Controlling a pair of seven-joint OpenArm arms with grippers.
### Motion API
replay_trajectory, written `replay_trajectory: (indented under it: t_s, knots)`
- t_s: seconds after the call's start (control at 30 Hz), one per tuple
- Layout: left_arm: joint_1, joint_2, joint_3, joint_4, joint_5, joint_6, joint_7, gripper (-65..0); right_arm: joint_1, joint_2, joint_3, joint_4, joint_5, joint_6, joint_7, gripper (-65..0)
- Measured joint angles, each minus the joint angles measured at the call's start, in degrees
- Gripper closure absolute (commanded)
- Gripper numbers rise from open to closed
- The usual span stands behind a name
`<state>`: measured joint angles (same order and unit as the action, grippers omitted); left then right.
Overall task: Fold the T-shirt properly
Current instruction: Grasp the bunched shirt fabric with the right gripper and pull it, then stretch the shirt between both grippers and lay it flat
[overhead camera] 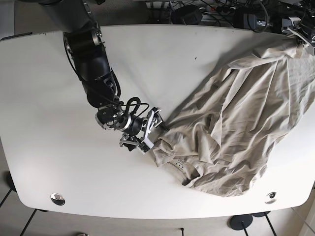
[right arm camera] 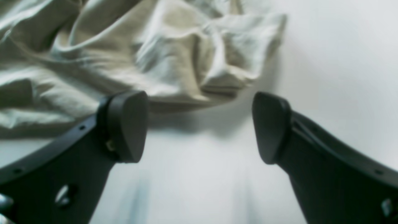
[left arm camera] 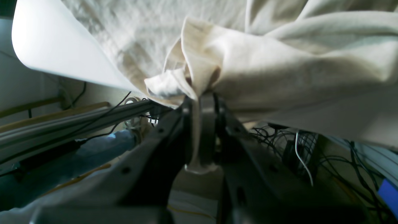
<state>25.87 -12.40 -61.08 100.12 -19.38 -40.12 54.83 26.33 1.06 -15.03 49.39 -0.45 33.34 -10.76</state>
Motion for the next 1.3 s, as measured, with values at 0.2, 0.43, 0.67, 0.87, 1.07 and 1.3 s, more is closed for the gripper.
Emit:
replay_trajectory:
  t_s: [0.2,0.43,0.67,0.87,1.07,1.3]
  knots:
    - [0.0,0.4,0.0,0.1,0.0,0.0,0.0,0.0,3.9,-4.9,0.1,-16.1,-0.9,0.09,12.0,-49.3]
    - [-0.2,0.1,0.0,0.1,0.0,0.0,0.0,0.0,3.9,-4.9,2.2,-22.5,0.4,-0.09,19.6,-4.1]
    - [-5.9,-1.3,4.9,5.6,-1.6,-0.3,4.2,0.0,-7.3,2.9,19.8,-3.6,-0.7,1.29,11.0,-2.2]
    - [-11.8,-1.5,17.2,5.7,0.2,-0.2,5.8,0.0,-23.1,4.2,32.8,17.8,-0.2,1.4,3.0,-2.2]
    - [-19.1,-1.7,30.1,5.6,0.0,-0.2,5.8,0.0,-37.4,6.5,41.7,28.2,13.3,1.14,-2.2,-2.2]
    - [-19.3,-1.9,34.9,5.6,0.2,-0.2,5.8,0.0,-52.7,6.7,41.8,37.5,25.0,0.31,-4.4,-2.2]
